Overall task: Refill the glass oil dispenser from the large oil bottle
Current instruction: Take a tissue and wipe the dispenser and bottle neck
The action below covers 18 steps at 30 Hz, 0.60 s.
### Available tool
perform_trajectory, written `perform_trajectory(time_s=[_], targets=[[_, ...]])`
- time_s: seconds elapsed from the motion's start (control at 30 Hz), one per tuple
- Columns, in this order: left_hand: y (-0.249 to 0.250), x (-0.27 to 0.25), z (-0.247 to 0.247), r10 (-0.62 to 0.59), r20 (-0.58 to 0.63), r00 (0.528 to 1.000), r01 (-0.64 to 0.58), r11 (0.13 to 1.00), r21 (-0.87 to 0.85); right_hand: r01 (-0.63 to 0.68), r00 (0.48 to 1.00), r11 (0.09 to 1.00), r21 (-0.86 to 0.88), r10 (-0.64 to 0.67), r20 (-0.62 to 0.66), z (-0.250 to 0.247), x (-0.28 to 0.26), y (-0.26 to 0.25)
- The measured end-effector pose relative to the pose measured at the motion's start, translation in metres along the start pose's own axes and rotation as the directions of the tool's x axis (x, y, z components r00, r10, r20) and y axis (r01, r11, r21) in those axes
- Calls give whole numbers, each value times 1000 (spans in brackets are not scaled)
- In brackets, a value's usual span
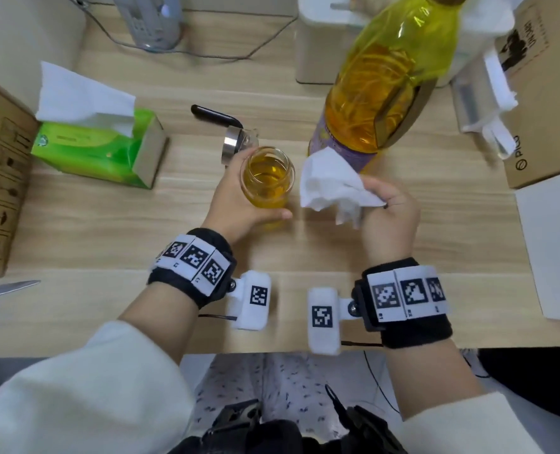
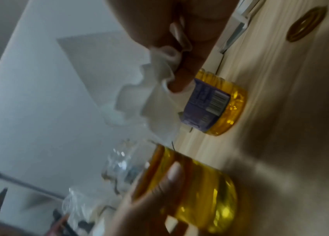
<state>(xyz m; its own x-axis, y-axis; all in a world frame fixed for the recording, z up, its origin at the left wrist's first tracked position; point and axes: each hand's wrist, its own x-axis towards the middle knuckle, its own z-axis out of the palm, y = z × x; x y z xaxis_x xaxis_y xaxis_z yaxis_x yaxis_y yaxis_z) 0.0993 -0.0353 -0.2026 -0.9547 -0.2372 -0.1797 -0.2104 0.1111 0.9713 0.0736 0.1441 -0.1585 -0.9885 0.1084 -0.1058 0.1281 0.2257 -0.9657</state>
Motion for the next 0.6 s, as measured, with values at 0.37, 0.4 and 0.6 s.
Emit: perform_trajectory(time_s=[0.37, 0.4, 0.6], targets=[[-4, -3, -1, 36, 53, 998, -35, 999, -26, 174, 964, 984, 30, -176, 200, 41, -10, -10], [-5, -3, -1, 28, 49, 998, -27, 1000, -10, 201, 960, 979, 20, -201, 194, 42, -7, -12], [0, -6, -2, 25, 24, 999, -29, 987, 155, 173, 960, 984, 51, -180, 213, 44, 5, -22]])
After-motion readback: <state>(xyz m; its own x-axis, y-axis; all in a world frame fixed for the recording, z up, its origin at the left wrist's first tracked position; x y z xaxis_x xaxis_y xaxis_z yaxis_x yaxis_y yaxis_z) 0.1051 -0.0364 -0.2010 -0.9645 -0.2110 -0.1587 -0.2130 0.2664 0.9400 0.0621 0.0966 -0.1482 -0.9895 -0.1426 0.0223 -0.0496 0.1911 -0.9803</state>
